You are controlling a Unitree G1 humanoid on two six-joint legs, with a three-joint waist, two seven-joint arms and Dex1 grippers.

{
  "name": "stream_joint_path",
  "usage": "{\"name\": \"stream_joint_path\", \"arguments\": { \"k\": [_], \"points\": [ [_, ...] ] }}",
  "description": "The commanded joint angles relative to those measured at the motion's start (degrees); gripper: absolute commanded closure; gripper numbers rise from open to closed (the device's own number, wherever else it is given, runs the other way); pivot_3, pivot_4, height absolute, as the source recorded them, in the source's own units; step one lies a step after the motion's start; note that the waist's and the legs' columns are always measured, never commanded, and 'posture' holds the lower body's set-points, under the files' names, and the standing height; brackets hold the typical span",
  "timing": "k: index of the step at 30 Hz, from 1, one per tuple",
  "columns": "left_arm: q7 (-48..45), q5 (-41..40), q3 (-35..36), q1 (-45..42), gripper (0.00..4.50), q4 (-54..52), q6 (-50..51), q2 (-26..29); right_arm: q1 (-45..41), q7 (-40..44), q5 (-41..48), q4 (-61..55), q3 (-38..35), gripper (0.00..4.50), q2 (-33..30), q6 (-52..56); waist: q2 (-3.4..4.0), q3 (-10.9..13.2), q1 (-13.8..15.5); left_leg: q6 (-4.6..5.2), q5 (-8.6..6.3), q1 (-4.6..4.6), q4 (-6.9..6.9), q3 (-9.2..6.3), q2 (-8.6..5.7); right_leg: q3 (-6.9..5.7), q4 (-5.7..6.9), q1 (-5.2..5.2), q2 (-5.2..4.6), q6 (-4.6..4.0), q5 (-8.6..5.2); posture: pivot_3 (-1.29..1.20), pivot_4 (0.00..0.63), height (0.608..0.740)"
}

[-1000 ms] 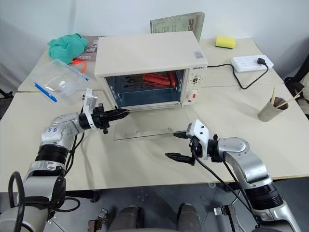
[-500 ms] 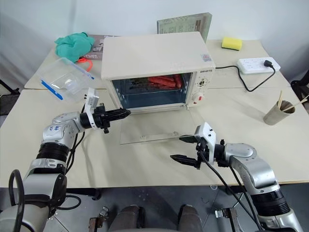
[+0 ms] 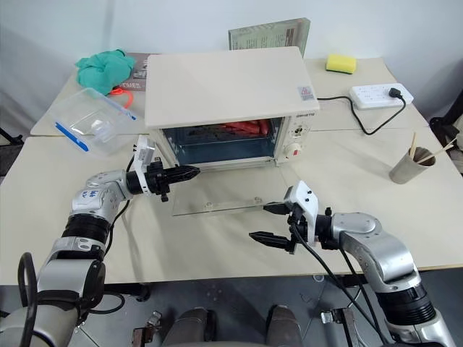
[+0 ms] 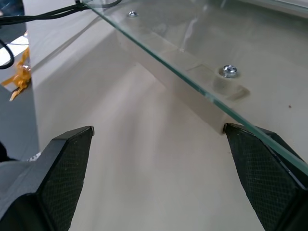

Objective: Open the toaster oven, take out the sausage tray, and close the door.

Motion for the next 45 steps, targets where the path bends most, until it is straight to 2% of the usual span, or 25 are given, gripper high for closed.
{"name": "stream_joint_path", "arguments": {
  "k": [1,8,13,19,25,30,35,39,45],
  "points": [
    [0.3,0.2,0.8,-2.3,4.44,0.6,-1.3,-0.5,-0.9,0.6,-0.1,-0.6,1.7,0.00,0.2,1.0,0.00,0.0,-0.2,0.00,0.00,0.00,0.01,0.00,0.00,0.00,0.01,0.00,0.00,0.00,0.00,0.00,0.150,0.740],
    [0.3,0.6,1.3,-3.1,4.44,2.1,-2.1,-0.5,-4.3,0.7,2.3,-1.3,-0.2,0.00,0.8,1.9,0.00,0.0,-0.6,-0.01,0.01,0.00,0.04,0.00,0.01,0.00,0.04,-0.01,0.00,0.00,0.00,0.00,0.150,0.740],
    [-0.6,-0.2,1.7,-3.3,4.44,2.0,-1.0,-0.3,-2.9,1.4,5.7,-1.2,-1.5,0.00,1.9,4.3,-0.01,0.0,-0.5,-0.01,0.01,-0.01,0.05,0.00,0.02,0.00,0.05,-0.01,0.00,0.00,0.00,0.00,0.150,0.740],
    [-0.9,-0.5,2.3,-3.3,4.44,1.7,-0.4,0.0,-2.3,-1.6,10.9,-0.5,-3.5,0.00,5.7,10.9,0.00,0.0,-0.5,-0.01,0.01,0.00,0.03,0.00,0.02,0.00,0.06,-0.01,0.00,0.00,0.00,0.00,0.150,0.740],
    [-1.0,-0.1,2.8,-3.3,4.44,1.7,-0.3,0.0,-3.3,-3.3,12.6,-0.2,-3.1,0.00,5.9,16.7,0.00,0.0,-0.5,-0.01,0.01,-0.01,0.02,-0.01,0.02,0.00,0.06,-0.02,0.00,0.00,0.00,0.00,0.150,0.740],
    [-1.0,0.1,3.1,-3.3,4.44,1.7,-0.4,0.1,-4.5,-3.2,13.2,-0.2,-2.0,0.00,3.8,21.3,0.00,0.0,-0.6,-0.01,0.01,0.00,0.02,-0.01,0.02,0.00,0.06,-0.02,0.00,0.00,0.00,0.00,0.150,0.740],
    [-1.0,0.2,3.2,-3.2,4.44,1.5,-0.5,0.1,-5.1,-2.9,12.0,-0.2,-1.0,0.00,2.6,20.2,0.00,0.0,-0.6,-0.01,0.01,0.00,0.00,0.00,0.02,0.00,0.06,-0.03,0.00,0.00,0.00,0.00,0.150,0.740],
    [-1.1,0.1,3.3,-2.8,4.44,1.0,-0.4,0.2,-5.1,0.4,5.5,-0.4,3.1,0.00,-1.1,12.3,0.00,0.0,-0.6,-0.01,0.00,0.00,0.00,0.01,0.02,0.00,0.05,-0.04,0.00,0.00,0.00,0.00,0.150,0.740],
    [-1.1,-0.1,3.3,-2.2,4.44,0.3,-0.1,0.2,-5.7,1.4,6.8,0.5,1.8,0.00,-2.1,12.4,0.00,0.0,-0.6,-0.01,0.01,0.00,0.01,0.02,0.02,0.00,0.06,-0.04,0.00,0.00,0.00,0.00,0.150,0.740]
  ]
}}
